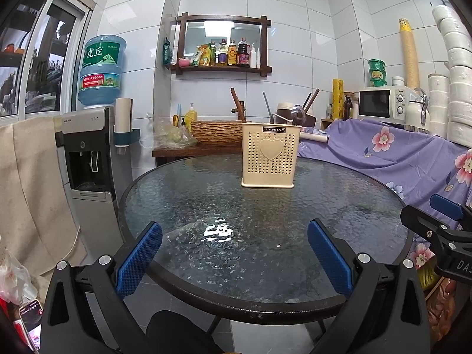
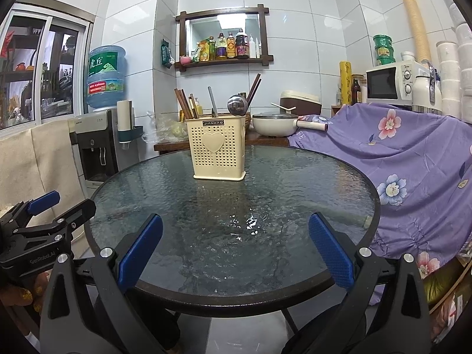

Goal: Organize utensils

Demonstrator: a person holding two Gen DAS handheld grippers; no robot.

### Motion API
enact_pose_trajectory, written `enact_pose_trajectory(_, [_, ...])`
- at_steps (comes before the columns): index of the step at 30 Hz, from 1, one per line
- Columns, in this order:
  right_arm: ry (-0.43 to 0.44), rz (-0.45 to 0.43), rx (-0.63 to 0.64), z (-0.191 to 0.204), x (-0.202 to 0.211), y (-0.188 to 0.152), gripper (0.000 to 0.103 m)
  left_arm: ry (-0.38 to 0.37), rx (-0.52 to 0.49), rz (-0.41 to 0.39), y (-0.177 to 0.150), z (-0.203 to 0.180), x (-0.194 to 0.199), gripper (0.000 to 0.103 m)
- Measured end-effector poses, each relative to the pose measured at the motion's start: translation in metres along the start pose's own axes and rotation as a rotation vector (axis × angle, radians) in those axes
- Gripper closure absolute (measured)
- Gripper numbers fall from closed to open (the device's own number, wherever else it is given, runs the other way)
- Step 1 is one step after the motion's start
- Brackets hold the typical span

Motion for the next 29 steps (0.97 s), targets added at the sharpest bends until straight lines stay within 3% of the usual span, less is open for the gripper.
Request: enact_pose_trajectory(29, [0.008, 0.007, 0.01, -0.0002, -0.003, -0.0001, 0.006, -0.013, 0.013, 0.009, -0.0004, 0.0022, -0.0024, 0.006])
Point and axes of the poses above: each gripper's, at about its wrist camera, not at the fingertips, and x roughly against the way its jaws point, z to its left, y to its top, the point moved 6 cm from there along -x, roughly the way its jaws point, and after that the axes turned 1 degree about z, right-handed, at the moved point
